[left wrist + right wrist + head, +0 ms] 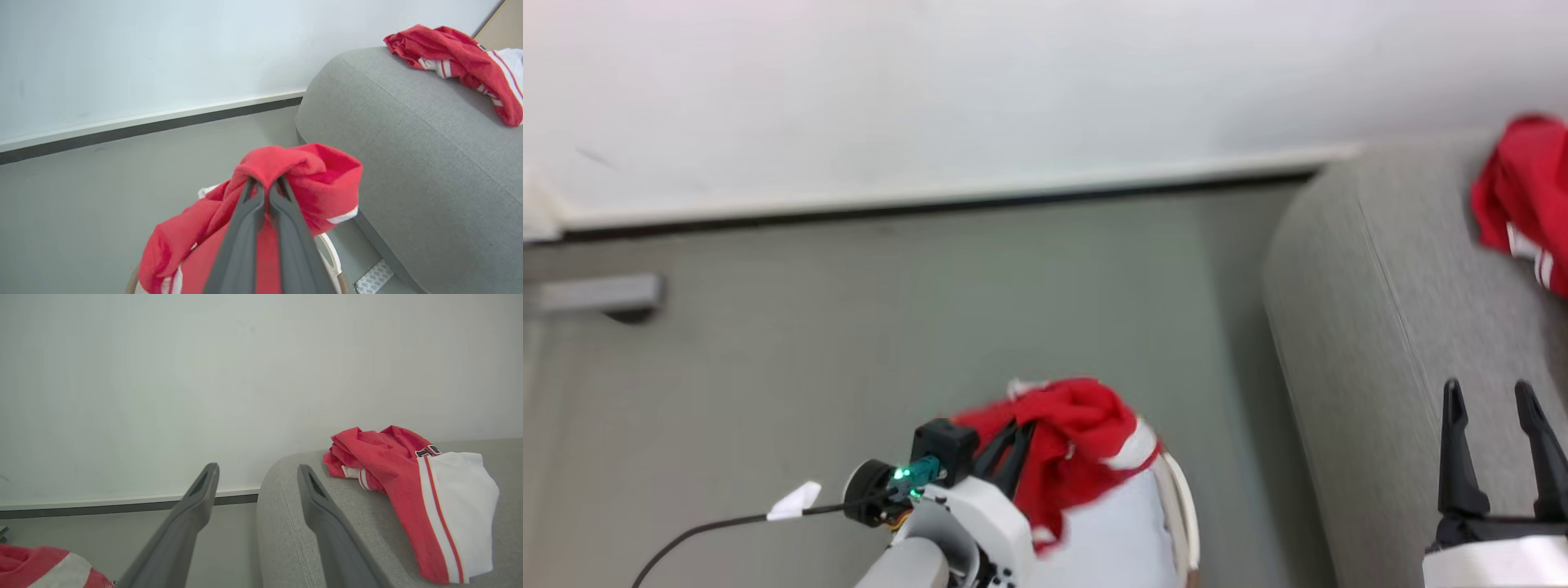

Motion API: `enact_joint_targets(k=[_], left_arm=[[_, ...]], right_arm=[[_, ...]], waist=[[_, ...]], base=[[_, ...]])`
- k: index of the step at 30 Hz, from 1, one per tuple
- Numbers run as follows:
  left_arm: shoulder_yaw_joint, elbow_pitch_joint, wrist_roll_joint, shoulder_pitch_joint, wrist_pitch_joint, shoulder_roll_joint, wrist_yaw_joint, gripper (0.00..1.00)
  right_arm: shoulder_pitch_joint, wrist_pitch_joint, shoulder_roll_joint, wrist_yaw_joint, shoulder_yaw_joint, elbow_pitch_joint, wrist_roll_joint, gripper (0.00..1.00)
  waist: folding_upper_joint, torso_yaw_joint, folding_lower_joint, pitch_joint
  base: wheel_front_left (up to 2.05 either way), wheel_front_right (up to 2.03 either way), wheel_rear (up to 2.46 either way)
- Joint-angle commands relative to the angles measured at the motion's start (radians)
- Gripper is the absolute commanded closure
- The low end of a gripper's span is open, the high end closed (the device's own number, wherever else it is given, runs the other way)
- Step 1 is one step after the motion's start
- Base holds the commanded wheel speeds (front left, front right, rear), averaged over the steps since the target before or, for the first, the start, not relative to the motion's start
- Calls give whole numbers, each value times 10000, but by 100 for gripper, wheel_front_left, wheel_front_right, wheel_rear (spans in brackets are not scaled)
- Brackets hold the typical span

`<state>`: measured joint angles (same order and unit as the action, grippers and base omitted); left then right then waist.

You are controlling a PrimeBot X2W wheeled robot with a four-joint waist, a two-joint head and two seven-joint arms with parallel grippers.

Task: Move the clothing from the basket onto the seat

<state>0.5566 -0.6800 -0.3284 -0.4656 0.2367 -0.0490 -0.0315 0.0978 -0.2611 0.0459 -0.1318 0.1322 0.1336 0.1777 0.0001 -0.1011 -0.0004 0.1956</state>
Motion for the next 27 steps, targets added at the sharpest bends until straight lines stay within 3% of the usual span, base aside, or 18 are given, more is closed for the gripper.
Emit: enact_joint_targets(k=[1,7,15,27], left_arm=[[-53,378,-106,281,-80,-30,138,100],[-277,1808,-377,758,-499,-264,576,100],[-797,3903,-524,1323,-1234,-976,1226,100],[-1275,5866,-623,1576,-2073,-1781,1756,100]], right_arm=[[-269,-19,42,24,43,91,-53,0],[-770,-19,44,24,31,321,-90,0],[-1645,-19,47,22,-320,533,-70,0],[-2067,-19,42,24,-1119,730,-41,0]], waist=[[-1,707,4,-989],[-1,839,4,-1777],[-1,858,4,-2572],[-1,612,4,-3046]], base=[[0,0,0],[0,0,0],[0,0,0],[0,0,0]])
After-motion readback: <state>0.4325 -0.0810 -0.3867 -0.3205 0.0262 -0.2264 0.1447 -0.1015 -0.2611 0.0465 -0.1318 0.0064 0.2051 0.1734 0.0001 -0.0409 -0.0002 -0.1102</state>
